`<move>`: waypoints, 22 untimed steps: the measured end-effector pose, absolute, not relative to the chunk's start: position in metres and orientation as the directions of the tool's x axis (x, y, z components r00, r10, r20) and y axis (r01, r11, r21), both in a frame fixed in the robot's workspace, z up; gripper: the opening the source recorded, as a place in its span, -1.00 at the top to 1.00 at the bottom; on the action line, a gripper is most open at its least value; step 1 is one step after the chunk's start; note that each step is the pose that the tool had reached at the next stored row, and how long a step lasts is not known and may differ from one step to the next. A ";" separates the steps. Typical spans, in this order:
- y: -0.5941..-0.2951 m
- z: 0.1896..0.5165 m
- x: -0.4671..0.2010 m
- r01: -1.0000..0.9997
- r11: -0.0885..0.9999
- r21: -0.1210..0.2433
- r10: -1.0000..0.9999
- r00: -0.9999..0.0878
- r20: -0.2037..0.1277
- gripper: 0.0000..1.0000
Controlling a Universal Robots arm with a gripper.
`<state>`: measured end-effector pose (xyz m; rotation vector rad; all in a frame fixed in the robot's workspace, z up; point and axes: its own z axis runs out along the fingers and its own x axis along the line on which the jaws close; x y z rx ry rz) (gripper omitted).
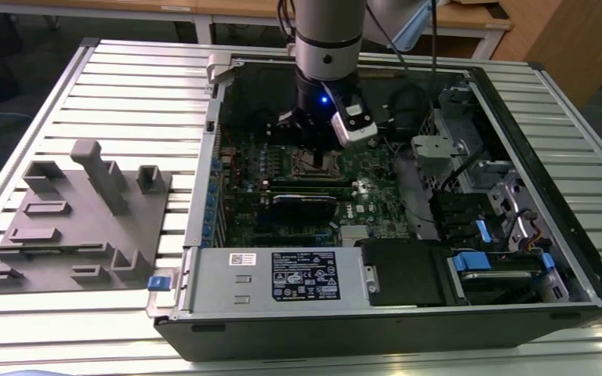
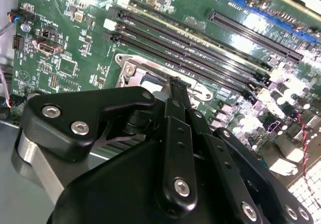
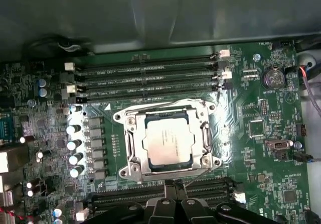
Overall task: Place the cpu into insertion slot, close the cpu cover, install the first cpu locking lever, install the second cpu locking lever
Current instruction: 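Install the second cpu locking lever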
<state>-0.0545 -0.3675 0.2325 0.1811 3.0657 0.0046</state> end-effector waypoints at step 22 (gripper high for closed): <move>-0.376 0.223 -0.066 0.117 0.993 0.008 0.118 -0.990 -0.081 0.79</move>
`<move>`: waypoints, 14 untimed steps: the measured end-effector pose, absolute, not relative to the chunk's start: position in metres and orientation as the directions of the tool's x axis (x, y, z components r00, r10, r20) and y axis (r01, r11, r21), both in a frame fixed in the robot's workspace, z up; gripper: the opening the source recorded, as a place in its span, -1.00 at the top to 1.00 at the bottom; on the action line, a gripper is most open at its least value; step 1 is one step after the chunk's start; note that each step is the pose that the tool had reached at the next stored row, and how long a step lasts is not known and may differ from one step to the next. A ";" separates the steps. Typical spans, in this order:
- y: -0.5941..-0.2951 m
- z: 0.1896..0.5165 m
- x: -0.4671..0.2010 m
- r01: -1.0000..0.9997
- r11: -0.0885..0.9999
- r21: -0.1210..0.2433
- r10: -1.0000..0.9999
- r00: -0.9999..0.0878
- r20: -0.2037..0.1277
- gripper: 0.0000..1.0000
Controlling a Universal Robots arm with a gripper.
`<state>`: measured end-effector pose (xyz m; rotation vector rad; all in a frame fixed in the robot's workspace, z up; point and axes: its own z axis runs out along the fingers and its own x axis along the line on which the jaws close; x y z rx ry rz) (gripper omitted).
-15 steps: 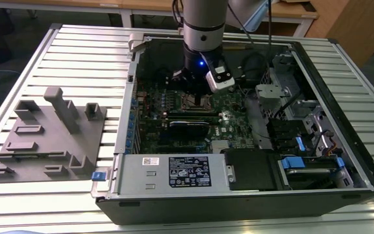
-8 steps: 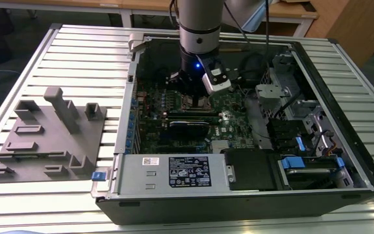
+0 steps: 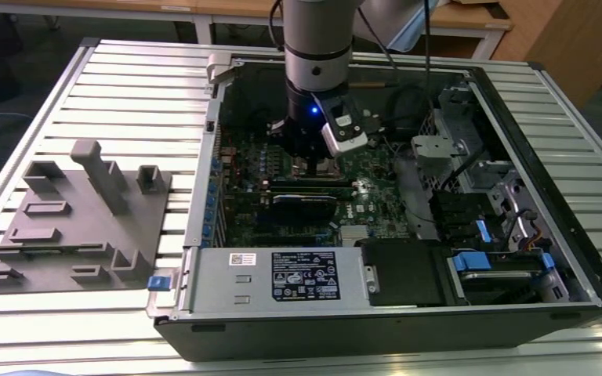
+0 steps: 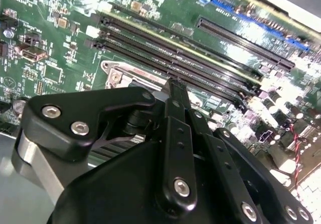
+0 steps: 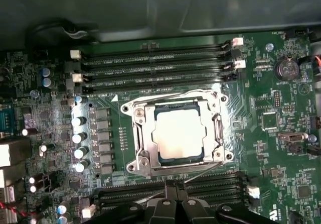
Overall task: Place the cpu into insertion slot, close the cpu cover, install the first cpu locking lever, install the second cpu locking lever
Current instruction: 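Install the second cpu locking lever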
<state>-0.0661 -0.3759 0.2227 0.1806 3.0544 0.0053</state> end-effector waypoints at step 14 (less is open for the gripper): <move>-0.378 0.215 -0.074 0.117 0.993 0.009 0.118 -0.989 -0.088 0.79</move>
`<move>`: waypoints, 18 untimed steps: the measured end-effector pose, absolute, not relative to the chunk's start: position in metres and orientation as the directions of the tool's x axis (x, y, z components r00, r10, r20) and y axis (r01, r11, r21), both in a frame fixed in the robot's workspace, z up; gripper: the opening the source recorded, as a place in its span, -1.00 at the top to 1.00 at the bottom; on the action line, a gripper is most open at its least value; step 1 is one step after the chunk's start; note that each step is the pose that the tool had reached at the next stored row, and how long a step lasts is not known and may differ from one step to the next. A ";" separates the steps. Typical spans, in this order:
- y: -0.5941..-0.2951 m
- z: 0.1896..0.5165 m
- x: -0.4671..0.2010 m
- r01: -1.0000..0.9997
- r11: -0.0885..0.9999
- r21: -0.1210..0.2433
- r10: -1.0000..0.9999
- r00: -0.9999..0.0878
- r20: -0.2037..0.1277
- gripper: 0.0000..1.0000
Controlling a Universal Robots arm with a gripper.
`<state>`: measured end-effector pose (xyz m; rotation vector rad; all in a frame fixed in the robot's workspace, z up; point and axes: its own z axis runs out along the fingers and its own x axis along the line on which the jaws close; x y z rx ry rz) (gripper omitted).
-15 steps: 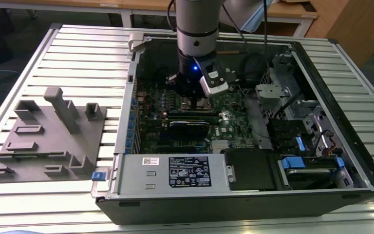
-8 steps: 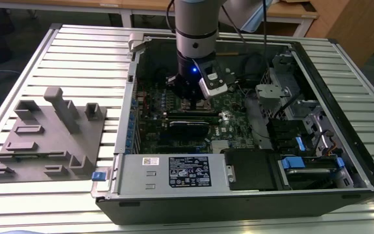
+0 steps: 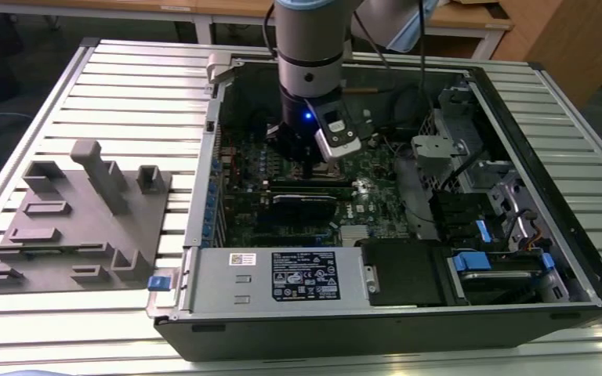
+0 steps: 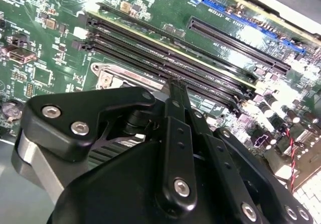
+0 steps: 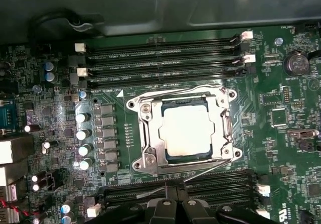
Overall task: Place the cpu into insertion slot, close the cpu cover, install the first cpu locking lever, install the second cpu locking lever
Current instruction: 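Install the second cpu locking lever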
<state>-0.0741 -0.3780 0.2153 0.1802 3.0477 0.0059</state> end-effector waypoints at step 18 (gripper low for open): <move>-0.378 0.213 -0.074 0.118 0.993 0.006 0.118 -0.991 -0.064 0.79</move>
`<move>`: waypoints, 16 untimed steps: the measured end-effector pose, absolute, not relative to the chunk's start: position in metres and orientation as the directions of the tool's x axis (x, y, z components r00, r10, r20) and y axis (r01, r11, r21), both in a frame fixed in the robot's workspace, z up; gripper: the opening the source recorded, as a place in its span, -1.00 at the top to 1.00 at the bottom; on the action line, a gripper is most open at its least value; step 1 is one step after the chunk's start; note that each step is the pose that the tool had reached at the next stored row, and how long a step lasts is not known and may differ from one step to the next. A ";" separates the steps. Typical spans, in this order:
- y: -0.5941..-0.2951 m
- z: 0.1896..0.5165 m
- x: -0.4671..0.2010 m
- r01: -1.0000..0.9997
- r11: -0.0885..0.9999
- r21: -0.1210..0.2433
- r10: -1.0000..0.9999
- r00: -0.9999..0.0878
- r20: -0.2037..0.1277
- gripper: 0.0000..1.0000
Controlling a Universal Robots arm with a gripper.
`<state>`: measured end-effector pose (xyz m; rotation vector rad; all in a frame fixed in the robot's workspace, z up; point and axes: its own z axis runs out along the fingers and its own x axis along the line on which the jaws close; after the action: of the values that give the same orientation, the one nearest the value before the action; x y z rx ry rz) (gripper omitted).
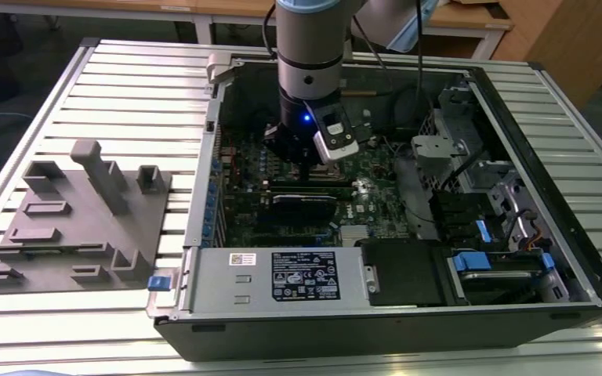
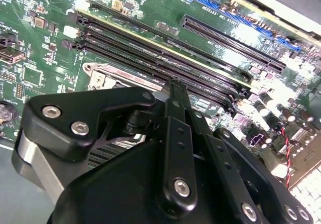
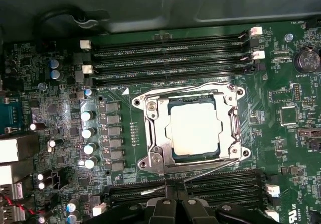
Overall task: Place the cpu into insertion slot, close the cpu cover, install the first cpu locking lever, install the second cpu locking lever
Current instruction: 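Install the second cpu locking lever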
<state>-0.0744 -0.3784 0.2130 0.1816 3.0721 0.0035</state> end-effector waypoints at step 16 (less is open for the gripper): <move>-0.378 0.209 -0.074 0.118 0.993 0.006 0.118 -0.991 -0.064 0.79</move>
<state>-0.0744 -0.3784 0.2095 0.1815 3.0722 0.0035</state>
